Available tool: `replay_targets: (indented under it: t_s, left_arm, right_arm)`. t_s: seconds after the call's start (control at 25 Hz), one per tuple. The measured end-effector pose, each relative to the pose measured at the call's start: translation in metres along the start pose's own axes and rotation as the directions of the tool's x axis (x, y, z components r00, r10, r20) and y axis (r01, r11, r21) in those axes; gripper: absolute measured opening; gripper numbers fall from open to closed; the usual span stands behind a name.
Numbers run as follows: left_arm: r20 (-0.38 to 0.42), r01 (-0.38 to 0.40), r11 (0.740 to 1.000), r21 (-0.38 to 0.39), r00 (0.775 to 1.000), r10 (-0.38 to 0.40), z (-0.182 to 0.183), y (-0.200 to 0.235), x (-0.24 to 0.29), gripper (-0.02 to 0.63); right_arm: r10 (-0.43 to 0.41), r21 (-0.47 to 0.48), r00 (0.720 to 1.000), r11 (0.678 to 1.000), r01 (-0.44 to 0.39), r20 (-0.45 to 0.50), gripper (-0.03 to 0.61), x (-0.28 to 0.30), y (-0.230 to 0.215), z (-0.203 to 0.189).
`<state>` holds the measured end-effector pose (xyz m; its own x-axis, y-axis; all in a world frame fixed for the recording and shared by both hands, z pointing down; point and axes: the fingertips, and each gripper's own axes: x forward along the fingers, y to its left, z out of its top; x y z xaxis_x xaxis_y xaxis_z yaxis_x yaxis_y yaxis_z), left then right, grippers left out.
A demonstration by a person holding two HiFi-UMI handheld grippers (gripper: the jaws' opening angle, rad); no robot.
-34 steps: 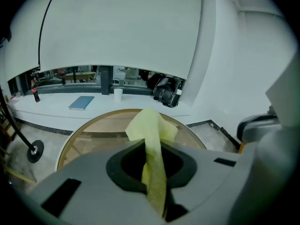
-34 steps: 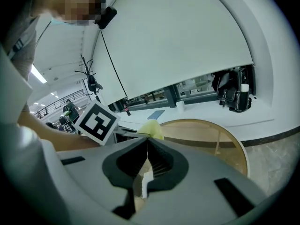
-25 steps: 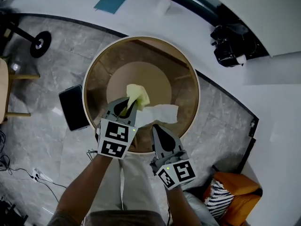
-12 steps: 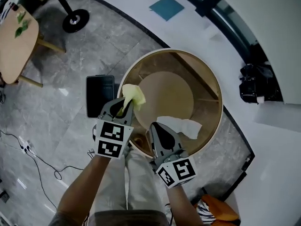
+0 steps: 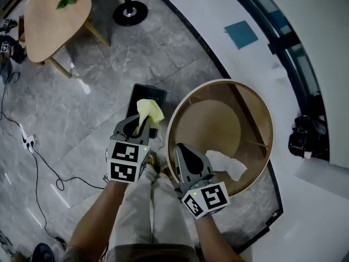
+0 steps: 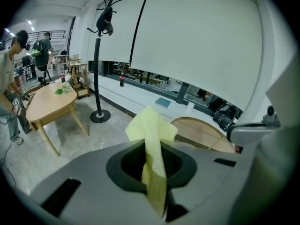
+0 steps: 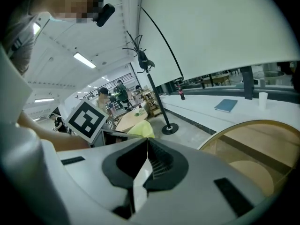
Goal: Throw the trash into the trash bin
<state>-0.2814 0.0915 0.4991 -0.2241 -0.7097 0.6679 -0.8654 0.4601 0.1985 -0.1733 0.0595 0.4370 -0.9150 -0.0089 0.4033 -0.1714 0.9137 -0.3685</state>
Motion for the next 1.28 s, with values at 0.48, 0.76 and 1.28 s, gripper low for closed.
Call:
replay_targets:
  t_s: [0.48,0.76,1.28]
  left_arm:
    - [-0.048,-0.017,0.997,-0.076,0.999,0.014,-0.049,0.034,0.042,0.051]
    - [-0.11,-0.038,0.994,-0.103,0.994,0.027,-0.095,0.055,0.077,0.051]
    - [-0.224,-0.076,0.978,-0.194,0.974,0.031,-0.151,0.072,0.107,0.19]
  right_arm:
    - [-0.023,0.014,0.999,1.0,0.024,-0.033,0.02,0.04,-0.016,-0.023]
    - [-0.02,0.042,0.998,0.999,0.022,-0.059,0.02,0.066,-0.026,-0.049]
    - [-0.022,0.056,0.995,0.998,0.027,-0.097,0.02,0.07,-0.036,-0.063]
